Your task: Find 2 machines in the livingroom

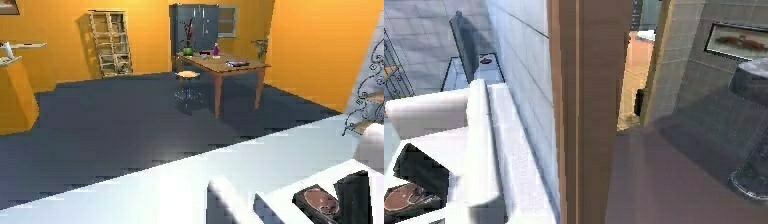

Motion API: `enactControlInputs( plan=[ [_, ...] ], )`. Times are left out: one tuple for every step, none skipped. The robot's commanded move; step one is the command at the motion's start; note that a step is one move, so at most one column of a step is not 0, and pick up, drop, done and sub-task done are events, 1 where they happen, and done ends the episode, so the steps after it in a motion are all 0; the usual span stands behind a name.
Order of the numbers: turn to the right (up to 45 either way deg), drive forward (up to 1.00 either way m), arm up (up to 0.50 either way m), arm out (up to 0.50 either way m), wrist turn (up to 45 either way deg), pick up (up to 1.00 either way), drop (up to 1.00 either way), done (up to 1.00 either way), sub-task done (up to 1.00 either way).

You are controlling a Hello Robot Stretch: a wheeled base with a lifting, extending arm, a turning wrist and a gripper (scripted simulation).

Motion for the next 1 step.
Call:
enactControlInputs(
  plan=[
    [-24.0,0.00,0.00,0.00,0.0,0.00,0.00,0.00,0.00]
  ],
)
